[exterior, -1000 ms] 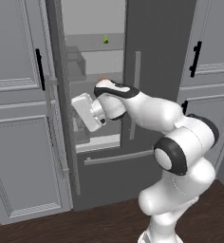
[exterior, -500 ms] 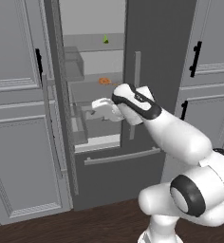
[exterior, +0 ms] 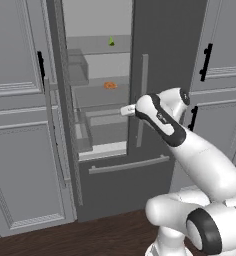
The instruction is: Grab a lemon wedge from the fridge and one ice cube from the ice bowl, and put them in the glass of lemonade.
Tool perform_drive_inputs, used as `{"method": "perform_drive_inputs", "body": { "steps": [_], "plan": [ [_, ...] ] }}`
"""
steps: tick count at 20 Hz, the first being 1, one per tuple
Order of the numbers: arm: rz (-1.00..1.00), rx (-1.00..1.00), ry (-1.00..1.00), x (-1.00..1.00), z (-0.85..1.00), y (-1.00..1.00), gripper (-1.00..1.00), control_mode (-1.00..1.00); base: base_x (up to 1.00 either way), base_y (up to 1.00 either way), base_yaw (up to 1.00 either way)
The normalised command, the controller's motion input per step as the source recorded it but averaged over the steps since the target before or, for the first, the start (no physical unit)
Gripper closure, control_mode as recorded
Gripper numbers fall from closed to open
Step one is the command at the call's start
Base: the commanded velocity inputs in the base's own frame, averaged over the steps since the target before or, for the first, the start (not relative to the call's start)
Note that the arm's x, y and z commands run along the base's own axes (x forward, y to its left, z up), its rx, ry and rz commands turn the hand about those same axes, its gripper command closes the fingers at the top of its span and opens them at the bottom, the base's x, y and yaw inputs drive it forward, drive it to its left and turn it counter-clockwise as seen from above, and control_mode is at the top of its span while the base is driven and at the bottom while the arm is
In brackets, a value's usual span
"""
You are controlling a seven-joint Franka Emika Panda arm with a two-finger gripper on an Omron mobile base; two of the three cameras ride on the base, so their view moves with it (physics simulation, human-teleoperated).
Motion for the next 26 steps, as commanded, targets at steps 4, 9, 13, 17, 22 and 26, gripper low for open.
{"method": "perform_drive_inputs", "body": {
  "steps": [4, 9, 13, 17, 22, 26],
  "plan": [
    [-0.26, -0.23, -0.03, 0.05, 0.35, -1.0, -1.0, -1.0, 0.0, 0.0, 0.0],
    [-0.34, -0.14, 0.0, 0.19, 0.15, -1.0, -1.0, -1.0, 0.0, 0.0, 0.0],
    [-0.23, -0.09, 0.0, 0.44, 0.0, -0.85, -1.0, -1.0, 0.0, 0.0, 0.0],
    [-0.07, -0.06, 0.08, 0.64, -0.03, -0.1, -1.0, -1.0, 0.0, 0.0, 0.0],
    [0.0, -0.01, -0.02, 0.78, 0.0, 0.0, -1.0, -1.0, 0.0, 0.0, 0.0],
    [0.03, 0.02, -0.07, 0.82, 0.0, -0.05, -1.0, -1.0, 0.0, 0.0, 0.0]
  ]
}}
